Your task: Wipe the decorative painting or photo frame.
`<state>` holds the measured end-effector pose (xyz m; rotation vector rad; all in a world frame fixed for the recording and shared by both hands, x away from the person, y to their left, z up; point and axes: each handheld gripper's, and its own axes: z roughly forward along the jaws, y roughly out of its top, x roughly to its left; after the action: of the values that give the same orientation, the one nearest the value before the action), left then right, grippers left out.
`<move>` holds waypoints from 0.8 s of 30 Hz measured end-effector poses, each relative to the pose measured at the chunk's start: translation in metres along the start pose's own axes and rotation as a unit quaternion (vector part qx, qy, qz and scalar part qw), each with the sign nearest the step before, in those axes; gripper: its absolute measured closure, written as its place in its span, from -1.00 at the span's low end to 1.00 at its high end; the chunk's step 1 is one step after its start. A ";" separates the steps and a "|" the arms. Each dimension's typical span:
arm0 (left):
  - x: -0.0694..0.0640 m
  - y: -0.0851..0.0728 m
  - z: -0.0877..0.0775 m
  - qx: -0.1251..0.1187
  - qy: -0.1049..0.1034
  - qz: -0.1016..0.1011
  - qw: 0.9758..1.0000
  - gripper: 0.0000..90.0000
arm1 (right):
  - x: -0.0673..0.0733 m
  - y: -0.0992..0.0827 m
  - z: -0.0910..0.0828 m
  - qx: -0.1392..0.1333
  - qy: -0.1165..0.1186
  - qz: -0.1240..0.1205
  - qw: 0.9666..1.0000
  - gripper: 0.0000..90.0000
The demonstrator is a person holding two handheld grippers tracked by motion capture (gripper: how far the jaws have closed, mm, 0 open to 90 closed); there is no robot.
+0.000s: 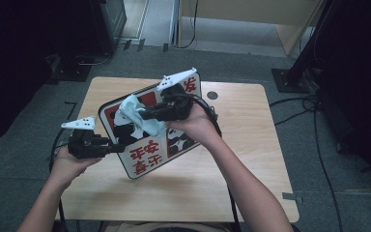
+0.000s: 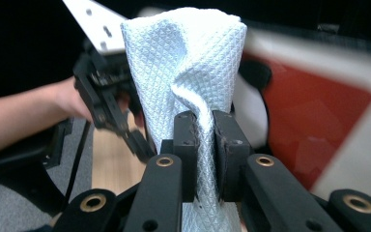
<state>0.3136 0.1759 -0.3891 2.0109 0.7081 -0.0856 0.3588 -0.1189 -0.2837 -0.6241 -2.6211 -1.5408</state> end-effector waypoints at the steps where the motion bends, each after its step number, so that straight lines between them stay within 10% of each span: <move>1: 0.000 -0.001 -0.001 -0.001 0.002 0.001 1.000 0.50 | 0.001 0.003 0.001 -0.001 0.001 -0.005 1.000 0.83; 24: -0.002 -0.003 -0.007 -0.004 0.018 0.003 1.000 0.75 | 0.008 0.007 0.029 0.007 0.002 -0.024 1.000 0.82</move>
<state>0.3093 0.1820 -0.3868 2.0118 0.7229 -0.0434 0.3590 -0.0886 -0.2904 -0.5616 -2.6604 -1.5327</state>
